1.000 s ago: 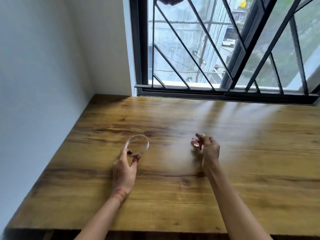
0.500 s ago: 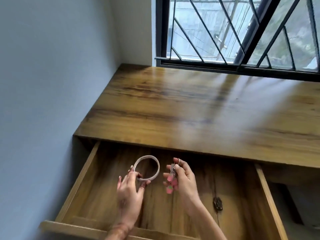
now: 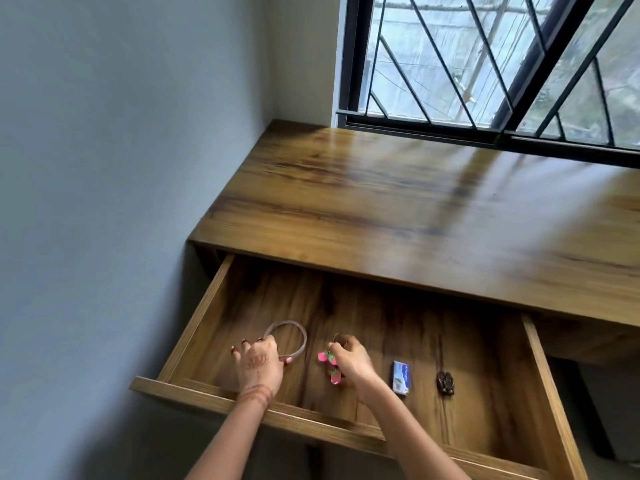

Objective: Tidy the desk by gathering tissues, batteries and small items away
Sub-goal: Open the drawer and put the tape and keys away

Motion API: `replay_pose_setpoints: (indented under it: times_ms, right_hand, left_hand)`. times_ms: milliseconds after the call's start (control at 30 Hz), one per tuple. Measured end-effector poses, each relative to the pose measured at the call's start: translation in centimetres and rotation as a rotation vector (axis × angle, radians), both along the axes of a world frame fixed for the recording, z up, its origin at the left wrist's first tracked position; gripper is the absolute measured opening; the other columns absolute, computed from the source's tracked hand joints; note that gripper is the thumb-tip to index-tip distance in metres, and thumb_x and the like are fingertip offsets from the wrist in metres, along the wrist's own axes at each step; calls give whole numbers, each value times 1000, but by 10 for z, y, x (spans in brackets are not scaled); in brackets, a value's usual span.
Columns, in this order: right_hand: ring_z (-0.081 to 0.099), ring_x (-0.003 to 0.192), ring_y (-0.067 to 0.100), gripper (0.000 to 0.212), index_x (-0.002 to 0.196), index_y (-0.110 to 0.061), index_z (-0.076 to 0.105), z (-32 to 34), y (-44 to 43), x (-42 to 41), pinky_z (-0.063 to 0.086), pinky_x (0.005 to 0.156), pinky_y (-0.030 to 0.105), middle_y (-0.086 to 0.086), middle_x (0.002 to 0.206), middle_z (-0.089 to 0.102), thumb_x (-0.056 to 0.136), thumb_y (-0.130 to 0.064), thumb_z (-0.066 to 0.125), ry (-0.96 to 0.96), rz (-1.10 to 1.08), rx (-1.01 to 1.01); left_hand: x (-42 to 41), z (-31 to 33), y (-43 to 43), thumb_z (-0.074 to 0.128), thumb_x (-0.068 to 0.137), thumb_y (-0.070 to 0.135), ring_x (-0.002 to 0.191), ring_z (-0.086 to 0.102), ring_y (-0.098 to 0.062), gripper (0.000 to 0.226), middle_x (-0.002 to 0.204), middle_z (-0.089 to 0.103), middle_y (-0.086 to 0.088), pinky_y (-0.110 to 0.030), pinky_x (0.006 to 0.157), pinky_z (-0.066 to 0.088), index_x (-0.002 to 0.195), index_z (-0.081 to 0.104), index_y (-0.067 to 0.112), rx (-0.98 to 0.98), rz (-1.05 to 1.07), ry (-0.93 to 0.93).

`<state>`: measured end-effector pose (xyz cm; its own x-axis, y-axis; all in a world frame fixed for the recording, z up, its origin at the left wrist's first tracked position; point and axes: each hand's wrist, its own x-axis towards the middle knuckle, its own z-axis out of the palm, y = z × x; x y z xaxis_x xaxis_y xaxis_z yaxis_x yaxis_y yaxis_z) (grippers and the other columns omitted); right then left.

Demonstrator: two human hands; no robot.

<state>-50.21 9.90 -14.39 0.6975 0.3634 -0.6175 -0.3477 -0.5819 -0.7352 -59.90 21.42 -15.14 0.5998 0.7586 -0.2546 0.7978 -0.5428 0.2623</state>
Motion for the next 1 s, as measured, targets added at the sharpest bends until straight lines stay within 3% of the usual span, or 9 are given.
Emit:
replay_pose_setpoints:
  times_ms: [100, 233, 333, 367, 467, 633, 800, 1000]
  right_hand:
    - [56, 66, 14, 35, 126, -16, 49, 2, -3, 1, 45, 49, 19, 5, 101, 63, 93, -25, 46, -82, 37, -35]
    - [59, 91, 13, 38, 134, -21, 44, 6, -21, -9, 51, 76, 28, 5, 123, 58, 97, -25, 38, -195, 126, -59]
    - [52, 85, 2, 36, 134, -16, 44, 18, -45, -16, 46, 65, 10, 1, 130, 54, 99, -21, 36, -318, 177, -25]
    - [51, 87, 0, 35, 132, -17, 46, 23, -54, -19, 45, 68, 9, 0, 129, 54, 99, -21, 37, -373, 190, -18]
    - [50, 112, 5, 36, 132, -19, 45, 30, -84, -26, 43, 94, 20, -2, 132, 54, 97, -27, 42, -548, 262, -50]
    - [40, 131, 17, 67, 133, -15, 46, 20, -135, -32, 26, 108, 31, -1, 138, 46, 92, -61, 19, -967, 522, -259]
    - [38, 132, 20, 72, 132, -15, 48, 13, -147, -30, 31, 105, 51, 4, 139, 48, 90, -67, 23, -1109, 780, -411]
    - [31, 136, 24, 86, 130, -11, 49, 14, -145, -26, 31, 108, 53, 7, 140, 46, 80, -78, 29, -1118, 833, -398]
  left_hand:
    - [0, 6, 0, 58, 87, 36, 130, 40, -27, 45, 128, 59, -6, -41, 111, 30, 127, 50, 18, -3, -2, -10]
    - [-6, 18, -13, 47, 90, 44, 141, 24, -28, 50, 143, 44, -6, -38, 114, 25, 131, 44, 16, 58, -82, -142]
    - [-23, 21, -36, 30, 91, 56, 143, 16, -26, 60, 148, 37, -3, -37, 115, 18, 133, 43, 16, 73, -165, -176]
    - [-29, 23, -42, 18, 89, 62, 142, 20, -27, 68, 145, 42, -4, -38, 114, 20, 130, 47, 16, 90, -172, -175]
    - [-42, 21, -51, 7, 89, 64, 128, 44, -37, 82, 120, 64, -9, -48, 101, 37, 108, 66, 11, 159, -240, -168]
    - [-49, 18, -59, 12, 92, 61, 127, 43, -40, 74, 121, 64, -10, -54, 102, 30, 106, 66, 13, 206, -345, -119]
    - [-48, 14, -57, 11, 90, 64, 133, 33, -39, 77, 130, 57, -11, -54, 107, 20, 111, 65, 13, 223, -393, -109]
    - [-45, 13, -56, 8, 87, 68, 135, 30, -40, 82, 133, 54, -13, -54, 108, 19, 114, 63, 13, 230, -396, -83]
